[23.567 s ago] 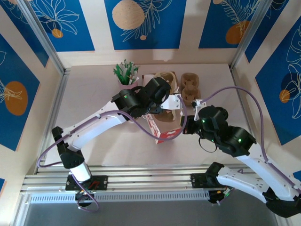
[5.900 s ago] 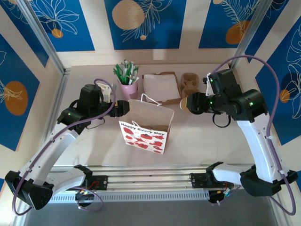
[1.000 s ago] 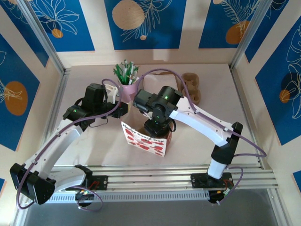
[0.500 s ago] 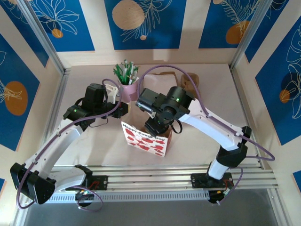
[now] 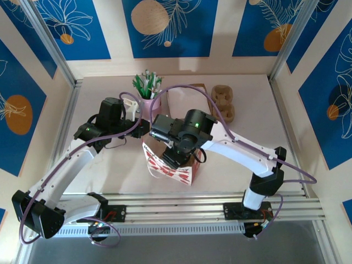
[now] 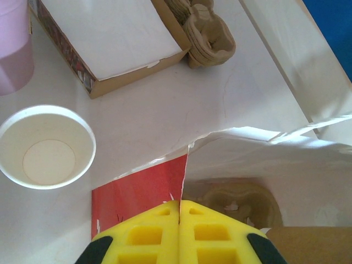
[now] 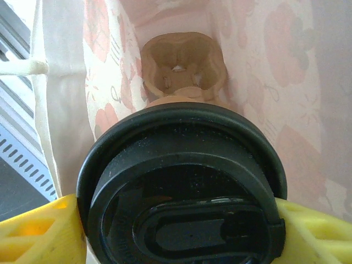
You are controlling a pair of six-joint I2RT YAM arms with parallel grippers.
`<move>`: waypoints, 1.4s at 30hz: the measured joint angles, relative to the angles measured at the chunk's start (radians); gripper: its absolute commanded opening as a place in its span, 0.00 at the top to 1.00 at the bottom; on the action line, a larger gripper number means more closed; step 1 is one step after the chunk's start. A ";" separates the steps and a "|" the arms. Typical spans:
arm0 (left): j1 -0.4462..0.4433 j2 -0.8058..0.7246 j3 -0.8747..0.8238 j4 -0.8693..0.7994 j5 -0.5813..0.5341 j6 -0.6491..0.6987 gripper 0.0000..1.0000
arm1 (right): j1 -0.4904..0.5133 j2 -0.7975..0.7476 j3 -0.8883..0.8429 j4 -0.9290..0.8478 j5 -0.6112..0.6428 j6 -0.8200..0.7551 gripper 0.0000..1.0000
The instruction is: Pack the takeout coffee
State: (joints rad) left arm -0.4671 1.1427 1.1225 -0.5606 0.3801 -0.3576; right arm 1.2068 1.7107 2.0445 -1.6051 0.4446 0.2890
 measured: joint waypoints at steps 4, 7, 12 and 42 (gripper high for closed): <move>0.000 0.000 0.000 0.000 0.006 0.000 1.00 | 0.009 0.003 0.000 0.003 -0.008 -0.006 0.54; 0.001 0.000 0.000 0.000 0.010 0.000 1.00 | 0.017 0.003 0.000 0.013 -0.022 -0.019 0.54; 0.001 0.001 0.000 0.000 0.013 0.000 1.00 | 0.006 0.003 -0.042 0.035 -0.067 -0.027 0.54; 0.007 0.013 0.000 0.004 0.036 0.000 1.00 | -0.151 0.008 -0.229 0.043 -0.158 -0.026 0.55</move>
State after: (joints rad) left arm -0.4599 1.1553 1.1225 -0.5564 0.4160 -0.3580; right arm 1.0557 1.7191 1.8156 -1.5620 0.2863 0.2630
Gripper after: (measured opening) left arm 0.044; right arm 0.708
